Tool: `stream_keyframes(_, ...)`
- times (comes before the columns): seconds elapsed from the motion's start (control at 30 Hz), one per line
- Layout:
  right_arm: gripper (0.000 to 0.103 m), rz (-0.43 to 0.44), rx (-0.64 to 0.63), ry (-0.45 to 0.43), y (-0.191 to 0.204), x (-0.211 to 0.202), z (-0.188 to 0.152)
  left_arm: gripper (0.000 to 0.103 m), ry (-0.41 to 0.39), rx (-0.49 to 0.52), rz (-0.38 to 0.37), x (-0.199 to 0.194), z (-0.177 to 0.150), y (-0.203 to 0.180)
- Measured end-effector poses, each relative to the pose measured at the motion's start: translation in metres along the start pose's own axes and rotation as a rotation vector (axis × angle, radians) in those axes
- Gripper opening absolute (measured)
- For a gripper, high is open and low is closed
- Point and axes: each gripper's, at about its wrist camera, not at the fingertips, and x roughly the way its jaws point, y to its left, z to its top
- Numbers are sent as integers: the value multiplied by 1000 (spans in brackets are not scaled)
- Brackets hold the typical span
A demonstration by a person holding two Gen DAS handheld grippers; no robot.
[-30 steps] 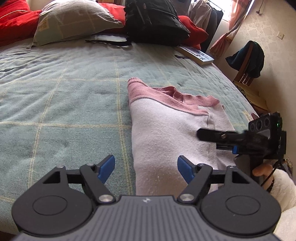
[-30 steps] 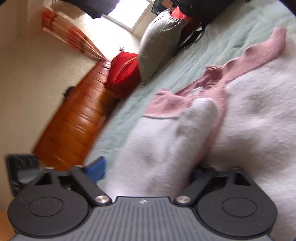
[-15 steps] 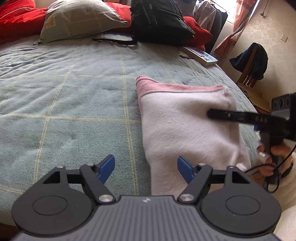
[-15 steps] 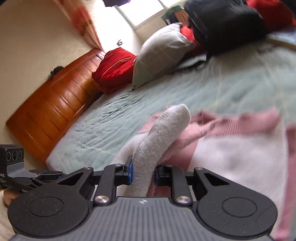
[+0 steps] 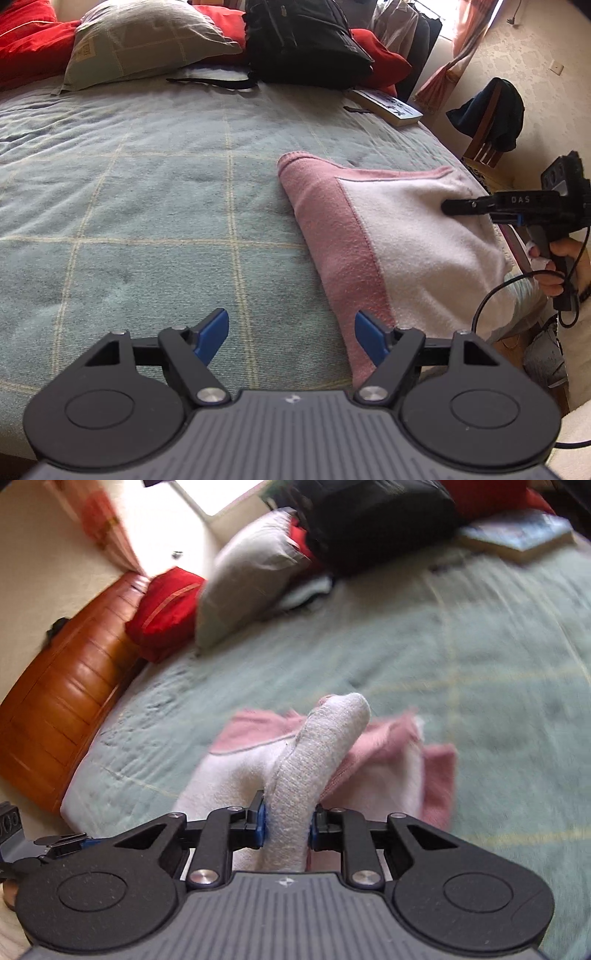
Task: Fold clothes
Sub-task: 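Fold the gripped edge over with the right gripper and open it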
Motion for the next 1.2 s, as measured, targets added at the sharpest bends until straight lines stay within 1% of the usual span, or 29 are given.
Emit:
stream_keyframes(0.1, 25, -23, 35, 24, -13, 7, -8, 75, 10, 7, 0, 3, 1, -2)
stream_keyframes(0.2, 25, 4, 50, 1, -18, -2, -9, 75, 16, 14, 3, 5, 2, -4)
stream_keyframes(0.37, 25, -6, 41, -18, -20, -14, -1, 75, 16, 16, -7, 5, 4, -6)
stream_keyframes(0.43, 25, -18, 54, 13, -29, -6, -2, 75, 21, 15, -18, 7, 5, -6)
stream_keyframes(0.5, 25, -30, 67, 44, -37, 2, -2, 75, 27, 21, -13, 10, 4, -9)
stream_keyframes(0.57, 25, -23, 96, 57, -49, 5, -5, 75, 28, 26, -19, 10, 4, -11)
stream_keyframes(0.6, 25, -2, 108, 55, -54, 3, -7, 75, 28, 28, -22, 9, 4, -11)
stream_keyframes(0.7, 25, 15, 122, 28, -60, -5, -11, 75, 37, 35, -21, 12, 7, -15)
stream_keyframes(0.77, 25, -2, 86, 17, -55, -9, -12, 75, 42, 46, -12, 16, 12, -19)
stream_keyframes(0.83, 25, -28, 53, 8, -49, -14, -13, 75, 38, 70, -25, 17, 18, -27)
stream_keyframes(0.9, 31, -69, 6, -15, -40, -24, -13, 75, 31, 98, -34, 17, 24, -37)
stream_keyframes(0.97, 31, -133, -67, -59, -24, -39, -14, 76, 26, 124, -33, 18, 30, -47)
stream_keyframes(1.0, 31, -133, -100, -76, -16, -46, -15, 76, 24, 136, -28, 19, 33, -52)
stream_keyframes(1.03, 32, -112, -129, -89, -7, -52, -18, 76, 21, 145, -22, 19, 36, -56)
stream_keyframes(1.07, 34, -85, -159, -96, 2, -56, -20, 76, 18, 151, -20, 20, 39, -58)
stream_keyframes(1.1, 39, -55, -192, -95, 11, -57, -24, 76, 16, 156, -19, 21, 42, -61)
stream_keyframes(1.17, 44, -5, -255, -65, 28, -52, -34, 76, 10, 157, -23, 22, 47, -66)
stream_keyframes(1.2, 44, 3, -283, -38, 34, -45, -40, 76, 8, 158, -26, 23, 49, -68)
